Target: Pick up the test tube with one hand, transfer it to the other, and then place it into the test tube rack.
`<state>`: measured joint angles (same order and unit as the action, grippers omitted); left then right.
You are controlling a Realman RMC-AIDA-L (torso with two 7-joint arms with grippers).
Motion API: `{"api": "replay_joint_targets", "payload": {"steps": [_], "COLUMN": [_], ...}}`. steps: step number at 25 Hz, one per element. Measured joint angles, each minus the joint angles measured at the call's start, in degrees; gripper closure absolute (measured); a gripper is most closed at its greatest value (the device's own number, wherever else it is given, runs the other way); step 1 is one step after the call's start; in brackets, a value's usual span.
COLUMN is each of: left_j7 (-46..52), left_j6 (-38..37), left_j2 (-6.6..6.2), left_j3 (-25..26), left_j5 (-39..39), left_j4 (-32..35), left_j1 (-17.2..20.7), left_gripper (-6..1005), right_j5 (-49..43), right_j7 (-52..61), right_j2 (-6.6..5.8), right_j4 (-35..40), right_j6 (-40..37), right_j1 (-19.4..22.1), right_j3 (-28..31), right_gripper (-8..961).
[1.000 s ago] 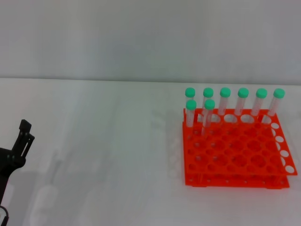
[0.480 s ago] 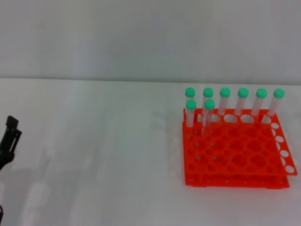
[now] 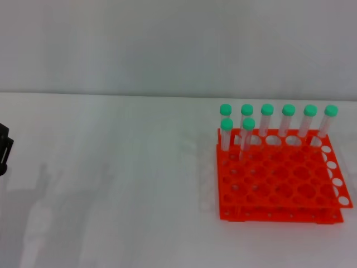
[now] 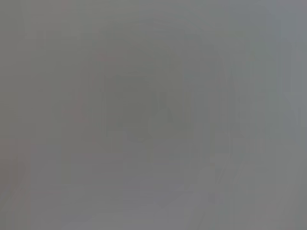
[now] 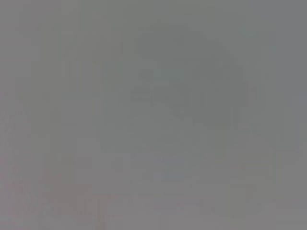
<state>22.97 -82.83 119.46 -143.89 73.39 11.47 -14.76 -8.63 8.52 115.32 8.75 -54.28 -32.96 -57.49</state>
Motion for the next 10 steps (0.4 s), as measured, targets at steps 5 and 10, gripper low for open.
{"api": "replay_joint_targets", "payload": {"steps": [5, 10], "left_j7": [0.0, 0.0], "left_j6": [0.5, 0.7], "left_j2": [0.02, -0.05], "left_j3": [2.9, 3.9], "left_j5": [0.6, 0.6], "left_j4": [-0.9, -1.2], "left_j1": [-1.1, -2.2], "left_gripper": [136, 136], "right_j5": [0.1, 0.3], "right_j7": [0.0, 0.1], "right_j2": [-0.02, -0.02], "right_j4": [0.1, 0.2], "right_j6": [-0.3, -0.5], "right_j1": [-0.4, -0.2], "right_j3": [0.1, 0.2], "right_gripper": [89, 89]}}
